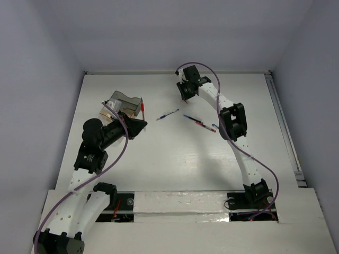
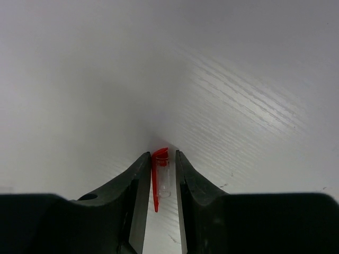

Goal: Sort the stationery into containers
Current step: Close the pen cap on the pen.

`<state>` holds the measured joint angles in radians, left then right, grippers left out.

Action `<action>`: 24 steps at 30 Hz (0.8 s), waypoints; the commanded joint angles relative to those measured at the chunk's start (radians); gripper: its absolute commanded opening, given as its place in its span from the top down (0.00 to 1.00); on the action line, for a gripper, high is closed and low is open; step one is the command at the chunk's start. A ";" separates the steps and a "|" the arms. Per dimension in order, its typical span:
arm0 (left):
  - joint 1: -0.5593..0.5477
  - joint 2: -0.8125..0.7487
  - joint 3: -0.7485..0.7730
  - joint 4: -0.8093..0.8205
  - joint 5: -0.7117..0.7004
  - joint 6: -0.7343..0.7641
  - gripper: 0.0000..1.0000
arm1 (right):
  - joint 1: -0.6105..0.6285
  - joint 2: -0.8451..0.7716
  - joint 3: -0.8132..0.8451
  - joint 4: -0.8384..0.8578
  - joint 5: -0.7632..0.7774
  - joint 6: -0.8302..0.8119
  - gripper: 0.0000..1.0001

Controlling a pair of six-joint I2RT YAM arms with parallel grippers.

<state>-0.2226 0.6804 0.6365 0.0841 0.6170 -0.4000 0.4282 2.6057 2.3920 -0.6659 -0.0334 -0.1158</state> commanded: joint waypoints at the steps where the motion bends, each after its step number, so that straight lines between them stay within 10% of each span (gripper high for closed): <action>1: -0.004 -0.005 0.046 0.031 0.000 0.016 1.00 | -0.005 0.013 -0.014 -0.098 -0.005 -0.050 0.71; 7: -0.004 -0.007 0.043 0.034 0.000 0.015 1.00 | -0.005 -0.027 -0.091 -0.103 0.027 -0.068 0.99; 11: -0.004 -0.008 0.043 0.034 -0.007 0.015 1.00 | -0.005 -0.102 -0.192 0.002 0.023 -0.010 1.00; 24: -0.004 -0.001 0.029 0.072 0.041 -0.006 1.00 | -0.005 -0.714 -0.912 0.937 -0.157 0.508 1.00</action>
<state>-0.2226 0.6834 0.6365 0.0860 0.6243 -0.4019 0.4259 2.0865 1.6123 -0.1215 -0.1143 0.2062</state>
